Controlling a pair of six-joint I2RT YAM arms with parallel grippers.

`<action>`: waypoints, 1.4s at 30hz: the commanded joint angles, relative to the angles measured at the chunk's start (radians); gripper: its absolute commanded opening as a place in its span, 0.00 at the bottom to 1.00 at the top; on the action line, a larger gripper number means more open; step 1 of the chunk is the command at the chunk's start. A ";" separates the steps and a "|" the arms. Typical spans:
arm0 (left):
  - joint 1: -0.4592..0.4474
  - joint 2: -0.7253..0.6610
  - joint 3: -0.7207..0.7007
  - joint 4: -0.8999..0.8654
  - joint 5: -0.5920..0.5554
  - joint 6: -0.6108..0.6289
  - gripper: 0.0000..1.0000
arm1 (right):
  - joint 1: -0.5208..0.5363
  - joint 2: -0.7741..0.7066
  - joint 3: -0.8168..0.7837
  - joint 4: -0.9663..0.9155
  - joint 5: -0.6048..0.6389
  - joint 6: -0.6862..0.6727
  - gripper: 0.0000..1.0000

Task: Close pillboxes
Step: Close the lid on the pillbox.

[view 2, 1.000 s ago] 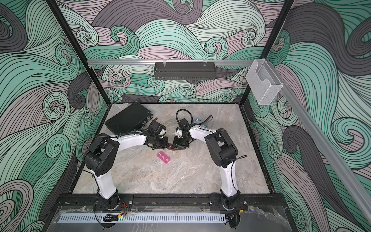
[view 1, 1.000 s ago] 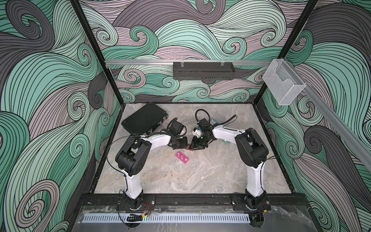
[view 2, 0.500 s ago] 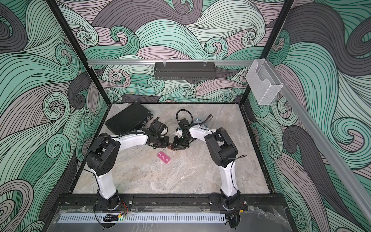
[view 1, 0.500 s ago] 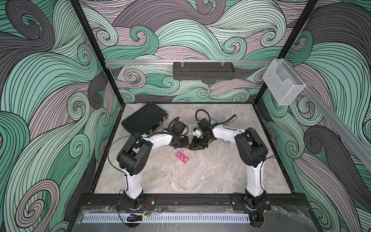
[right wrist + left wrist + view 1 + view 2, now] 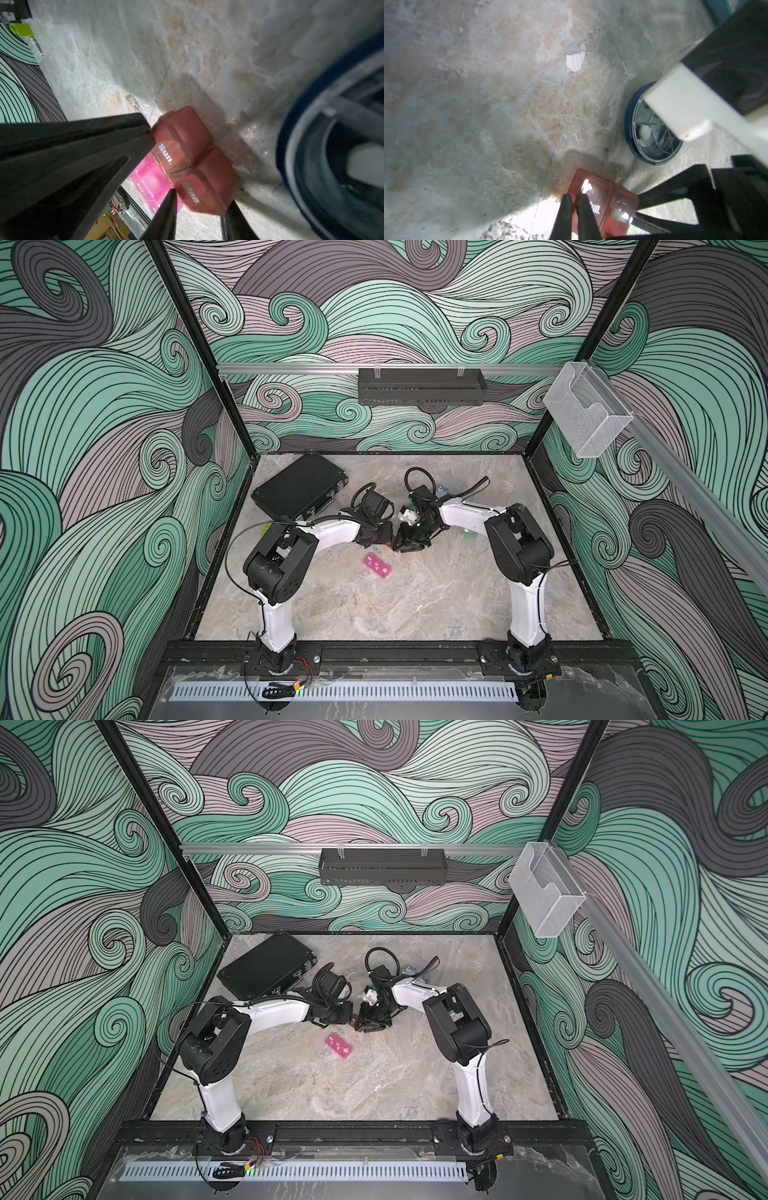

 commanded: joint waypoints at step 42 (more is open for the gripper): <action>0.082 0.205 0.356 -0.151 0.396 0.036 0.39 | -0.265 -0.223 0.114 -0.090 0.287 -0.622 0.32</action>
